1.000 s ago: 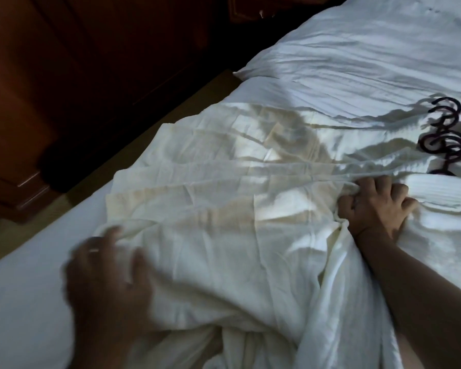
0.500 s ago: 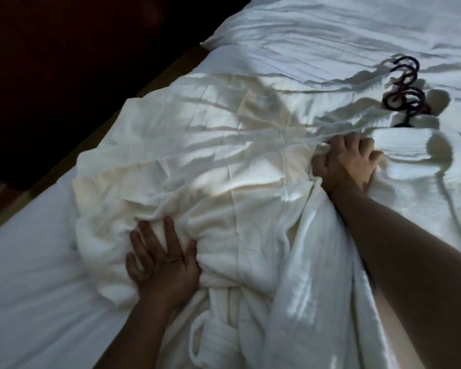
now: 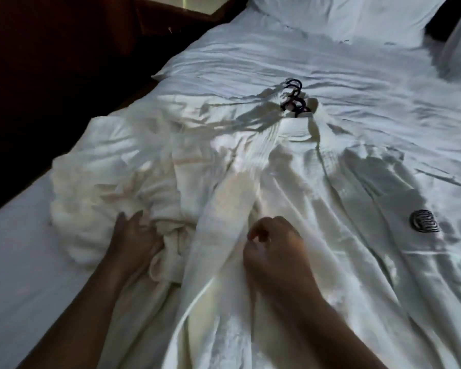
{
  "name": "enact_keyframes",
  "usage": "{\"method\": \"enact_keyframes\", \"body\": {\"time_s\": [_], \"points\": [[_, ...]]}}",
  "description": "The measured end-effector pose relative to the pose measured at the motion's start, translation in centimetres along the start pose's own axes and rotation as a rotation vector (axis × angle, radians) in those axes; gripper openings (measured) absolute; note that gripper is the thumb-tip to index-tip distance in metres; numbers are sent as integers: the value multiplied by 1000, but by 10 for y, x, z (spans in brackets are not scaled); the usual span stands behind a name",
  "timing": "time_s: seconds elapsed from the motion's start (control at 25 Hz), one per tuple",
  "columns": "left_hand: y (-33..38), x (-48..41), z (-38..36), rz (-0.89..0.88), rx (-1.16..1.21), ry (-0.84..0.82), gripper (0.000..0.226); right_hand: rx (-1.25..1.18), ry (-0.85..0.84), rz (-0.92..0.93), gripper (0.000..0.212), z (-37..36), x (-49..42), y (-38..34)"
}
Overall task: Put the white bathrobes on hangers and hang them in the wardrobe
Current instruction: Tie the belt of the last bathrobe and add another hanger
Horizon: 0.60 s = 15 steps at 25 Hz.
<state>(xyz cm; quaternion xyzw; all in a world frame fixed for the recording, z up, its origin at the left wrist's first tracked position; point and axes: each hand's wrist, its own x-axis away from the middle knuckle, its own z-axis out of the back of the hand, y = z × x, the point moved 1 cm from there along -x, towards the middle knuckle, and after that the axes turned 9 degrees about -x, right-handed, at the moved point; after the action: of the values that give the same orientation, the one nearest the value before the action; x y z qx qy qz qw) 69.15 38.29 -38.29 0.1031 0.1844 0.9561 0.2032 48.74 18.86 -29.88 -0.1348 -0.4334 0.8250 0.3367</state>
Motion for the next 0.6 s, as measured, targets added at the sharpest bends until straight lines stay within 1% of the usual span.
{"method": "enact_keyframes", "body": {"time_s": [0.04, 0.08, 0.12, 0.16, 0.2, 0.24, 0.28, 0.32, 0.36, 0.4, 0.44, 0.48, 0.52, 0.56, 0.6], "points": [[13, 41, 19, -56, 139, 58, 42, -10, -3, -15, 7, 8, 34, -3], [26, 90, 30, -53, 201, 120, 35, -21, -25, -45, 20, 13, 60, -7], [37, 136, 33, -80, 241, 126, 31, -29, -51, -79, 33, 13, 74, -9], [39, 179, 31, -115, 185, 97, 35, -35, -77, -113, 45, 13, 83, -13], [48, 212, 32, -189, 87, 88, 49, -15, -116, -148, 55, 15, 90, -23], [55, 238, 37, -201, 7, 28, 67, 29, -172, -176, 64, 17, 92, -34], [54, 253, 38, -227, 22, -58, 73, 91, -233, -182, 71, 19, 94, -44], [52, 264, 42, -216, 62, -139, 58, 144, -295, -163, 77, 20, 97, -52], [59, 271, 44, -208, 77, -96, 27, 173, -366, -138, 80, 21, 99, -61], [69, 274, 49, -152, 64, -166, 31, 161, -436, -132, 80, 24, 103, -68], [78, 281, 52, -140, 208, -268, 35, 84, -498, -143, 76, 30, 106, -71], [85, 289, 52, -108, 368, -338, 22, -78, -530, -186, 67, 38, 109, -72], [94, 297, 48, -187, 442, -274, 21, -347, -516, -296, 54, 48, 111, -67], [106, 306, 54, -188, 560, -343, 26, -665, -452, -451, 41, 57, 113, -61], [120, 310, 59, -201, 654, -347, 23, -908, -341, -601, 36, 67, 117, -47]]}}
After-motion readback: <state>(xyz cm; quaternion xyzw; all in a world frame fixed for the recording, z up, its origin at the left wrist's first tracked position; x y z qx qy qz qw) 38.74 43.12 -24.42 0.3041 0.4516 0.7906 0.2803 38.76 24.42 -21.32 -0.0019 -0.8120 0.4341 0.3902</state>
